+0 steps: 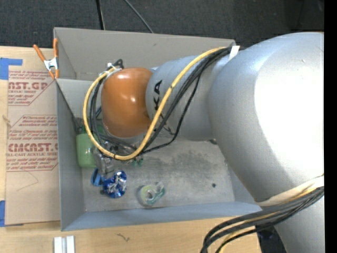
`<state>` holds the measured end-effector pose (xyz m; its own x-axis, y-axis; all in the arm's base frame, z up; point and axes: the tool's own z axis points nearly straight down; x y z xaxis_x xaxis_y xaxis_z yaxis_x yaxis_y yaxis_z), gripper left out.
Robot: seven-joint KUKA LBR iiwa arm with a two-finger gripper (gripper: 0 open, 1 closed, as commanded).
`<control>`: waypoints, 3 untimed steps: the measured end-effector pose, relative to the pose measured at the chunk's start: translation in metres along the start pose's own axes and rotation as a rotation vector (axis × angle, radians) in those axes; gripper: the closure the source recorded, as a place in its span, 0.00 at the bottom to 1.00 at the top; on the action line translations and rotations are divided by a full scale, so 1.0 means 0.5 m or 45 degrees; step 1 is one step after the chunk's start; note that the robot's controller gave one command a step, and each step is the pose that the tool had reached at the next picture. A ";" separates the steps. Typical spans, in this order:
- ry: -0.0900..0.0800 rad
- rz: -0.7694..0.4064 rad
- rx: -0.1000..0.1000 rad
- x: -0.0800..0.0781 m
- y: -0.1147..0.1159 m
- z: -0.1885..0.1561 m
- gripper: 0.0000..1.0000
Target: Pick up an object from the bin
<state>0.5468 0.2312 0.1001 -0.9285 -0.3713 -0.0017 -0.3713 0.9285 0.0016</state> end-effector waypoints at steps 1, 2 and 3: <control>0.038 -0.262 0.013 0.028 0.015 0.052 1.00; 0.032 -0.257 0.008 0.032 0.014 0.066 0.00; -0.015 -0.222 -0.002 0.049 -0.120 0.052 0.00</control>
Offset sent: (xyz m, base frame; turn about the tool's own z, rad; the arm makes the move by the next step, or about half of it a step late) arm -0.0144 0.0074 -0.0301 -0.2057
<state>0.5462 0.1663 0.0742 -0.8499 -0.5267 -0.0137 -0.5268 0.8500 0.0022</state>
